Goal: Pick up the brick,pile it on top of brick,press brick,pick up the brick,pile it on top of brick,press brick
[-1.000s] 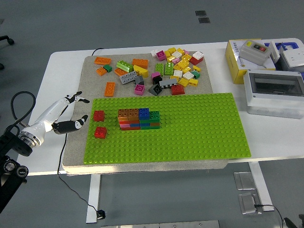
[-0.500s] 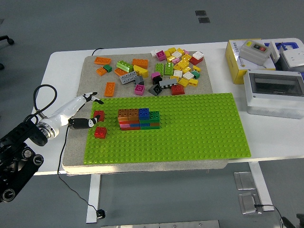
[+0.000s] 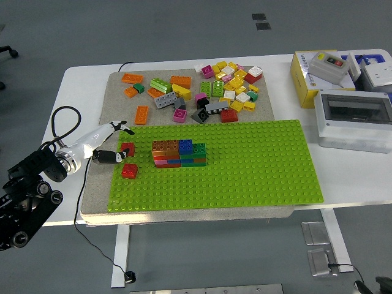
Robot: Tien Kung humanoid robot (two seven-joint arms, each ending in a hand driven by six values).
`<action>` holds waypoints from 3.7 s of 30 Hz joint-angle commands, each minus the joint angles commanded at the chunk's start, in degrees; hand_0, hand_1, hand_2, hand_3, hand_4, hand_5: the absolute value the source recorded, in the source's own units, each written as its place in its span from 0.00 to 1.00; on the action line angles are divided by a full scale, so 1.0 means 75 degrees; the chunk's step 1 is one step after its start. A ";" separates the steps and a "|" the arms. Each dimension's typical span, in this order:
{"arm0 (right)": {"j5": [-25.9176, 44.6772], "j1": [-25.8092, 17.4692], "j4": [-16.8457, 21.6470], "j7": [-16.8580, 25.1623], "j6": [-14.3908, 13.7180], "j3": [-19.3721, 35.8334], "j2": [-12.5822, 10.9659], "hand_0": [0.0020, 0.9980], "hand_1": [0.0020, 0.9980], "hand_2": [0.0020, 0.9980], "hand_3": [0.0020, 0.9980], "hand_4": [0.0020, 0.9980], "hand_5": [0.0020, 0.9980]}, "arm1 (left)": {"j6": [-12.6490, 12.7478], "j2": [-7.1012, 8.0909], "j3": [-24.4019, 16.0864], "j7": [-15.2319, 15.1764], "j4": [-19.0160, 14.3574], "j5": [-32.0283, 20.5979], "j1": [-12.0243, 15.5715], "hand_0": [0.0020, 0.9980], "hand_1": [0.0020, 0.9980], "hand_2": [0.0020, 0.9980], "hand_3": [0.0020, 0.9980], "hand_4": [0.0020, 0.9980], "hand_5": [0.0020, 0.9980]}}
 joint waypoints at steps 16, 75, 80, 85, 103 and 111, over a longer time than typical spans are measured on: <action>0.0082 0.0038 0.0000 0.0035 -0.0025 -0.0051 -0.0043 0.73 0.68 0.68 0.77 0.61 1.00 | -0.0355 -0.0024 0.0280 0.0550 0.0202 0.0265 -0.0312 1.00 1.00 1.00 0.90 0.78 0.34; 0.0107 0.0074 0.0000 0.0190 -0.0181 -0.0006 -0.0105 0.73 0.68 0.68 0.76 0.60 0.99 | 0.0055 -0.0406 0.0693 0.0107 0.1652 -0.0016 -0.0805 1.00 1.00 1.00 0.83 0.79 0.35; 0.0138 0.0072 0.0000 0.0199 -0.0185 -0.0026 -0.0107 0.73 0.68 0.68 0.76 0.60 0.99 | 0.0073 -0.0402 0.0709 0.0087 0.1648 -0.0037 -0.0796 1.00 1.00 1.00 0.83 0.79 0.35; 0.0193 0.0072 0.0000 0.0211 -0.0190 -0.0066 -0.0113 0.73 0.67 0.68 0.76 0.60 0.99 | 0.0102 -0.0397 0.0730 0.0060 0.1657 -0.0070 -0.0784 1.00 1.00 1.00 0.80 0.79 0.35; 0.0207 0.0064 0.0000 0.0208 -0.0180 -0.0107 -0.0109 0.73 0.67 0.68 0.76 0.60 0.99 | 0.0243 -0.0433 0.0764 -0.0115 0.1692 -0.0304 -0.0773 1.00 1.00 1.00 0.66 0.65 0.21; 0.0211 0.0069 0.0000 0.0212 -0.0179 -0.0113 -0.0106 0.73 0.67 0.68 0.76 0.60 0.99 | 0.0290 -0.0455 0.0752 -0.0217 0.1701 -0.0448 -0.0769 1.00 1.00 1.00 0.58 0.60 0.20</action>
